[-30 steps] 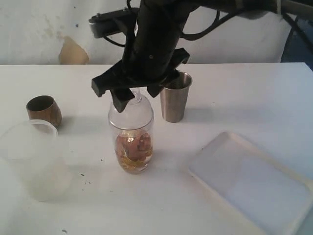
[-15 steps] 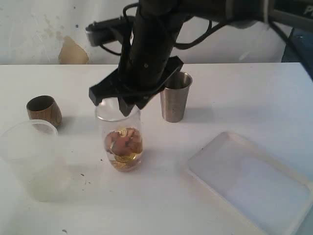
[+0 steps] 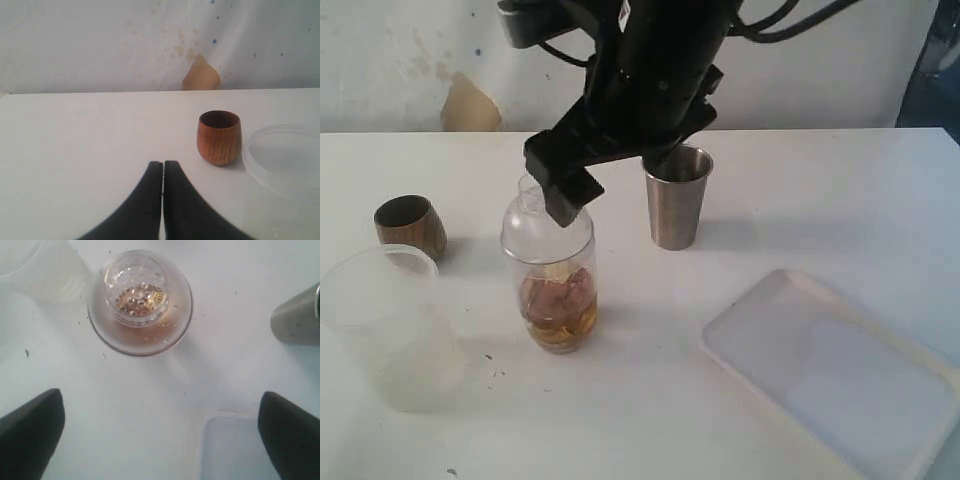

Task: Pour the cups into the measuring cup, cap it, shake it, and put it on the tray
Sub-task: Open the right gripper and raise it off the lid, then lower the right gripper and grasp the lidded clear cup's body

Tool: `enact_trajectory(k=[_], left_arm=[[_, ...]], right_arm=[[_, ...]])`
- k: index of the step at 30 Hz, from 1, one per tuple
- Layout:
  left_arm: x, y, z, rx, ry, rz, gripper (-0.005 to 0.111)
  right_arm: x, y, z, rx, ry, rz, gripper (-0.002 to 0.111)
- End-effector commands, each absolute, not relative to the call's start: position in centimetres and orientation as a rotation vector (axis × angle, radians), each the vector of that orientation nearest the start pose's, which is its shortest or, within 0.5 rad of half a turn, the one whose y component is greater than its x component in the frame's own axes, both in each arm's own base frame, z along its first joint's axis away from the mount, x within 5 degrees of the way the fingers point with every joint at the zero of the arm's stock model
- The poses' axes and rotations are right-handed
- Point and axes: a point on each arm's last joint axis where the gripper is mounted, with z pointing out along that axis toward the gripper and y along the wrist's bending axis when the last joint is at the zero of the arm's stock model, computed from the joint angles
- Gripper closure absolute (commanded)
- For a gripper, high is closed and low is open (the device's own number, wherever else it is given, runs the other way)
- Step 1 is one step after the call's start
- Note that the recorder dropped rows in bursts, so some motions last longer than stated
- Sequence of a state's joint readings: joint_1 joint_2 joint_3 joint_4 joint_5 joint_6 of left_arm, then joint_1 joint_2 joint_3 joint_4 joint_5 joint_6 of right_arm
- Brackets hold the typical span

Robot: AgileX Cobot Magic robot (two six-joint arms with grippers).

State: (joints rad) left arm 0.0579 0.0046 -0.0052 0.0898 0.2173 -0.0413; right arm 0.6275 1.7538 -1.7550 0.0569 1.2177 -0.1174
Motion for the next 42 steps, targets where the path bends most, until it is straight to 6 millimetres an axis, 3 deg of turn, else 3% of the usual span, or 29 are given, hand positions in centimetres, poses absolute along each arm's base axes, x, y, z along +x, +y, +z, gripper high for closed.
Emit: enact_trajectory(k=[1, 6, 9, 15, 21, 27, 32, 36, 42], left_arm=[[5.6, 0.5, 19.5, -0.031, 1.686, 0.085, 0.106], [5.6, 0.5, 19.5, -0.031, 1.686, 0.085, 0.106], [5.6, 0.5, 19.5, -0.031, 1.686, 0.085, 0.106], [5.6, 0.5, 19.5, -0.031, 1.686, 0.085, 0.106], [5.6, 0.5, 19.5, -0.031, 1.686, 0.085, 0.106], [5.6, 0.5, 19.5, -0.031, 1.686, 0.085, 0.106], [5.6, 0.5, 19.5, -0.031, 1.686, 0.085, 0.106], [5.6, 0.5, 19.5, -0.031, 1.686, 0.085, 0.106], [5.6, 0.5, 19.5, -0.031, 1.686, 0.085, 0.106]], right_arm=[[30.2, 22.2, 36.1, -0.986, 2.450, 0.236, 0.004], [29.1, 21.3, 37.5, -0.829, 2.144, 0.316, 0.004], [27.7, 20.2, 36.2, -0.747, 2.023, 0.356, 0.004], [25.4, 18.6, 28.1, -0.699, 1.997, 0.367, 0.004], [23.5, 19.7, 21.5, -0.739, 1.858, 0.387, 0.004], [24.6, 21.4, 17.4, -0.724, 1.791, 0.401, 0.004], [25.6, 22.1, 15.2, -0.676, 1.677, 0.412, 0.004], [26.5, 23.1, 13.2, -0.724, 1.694, 0.411, 0.004], [28.2, 25.1, 12.5, -0.763, 1.656, 0.426, 0.004]])
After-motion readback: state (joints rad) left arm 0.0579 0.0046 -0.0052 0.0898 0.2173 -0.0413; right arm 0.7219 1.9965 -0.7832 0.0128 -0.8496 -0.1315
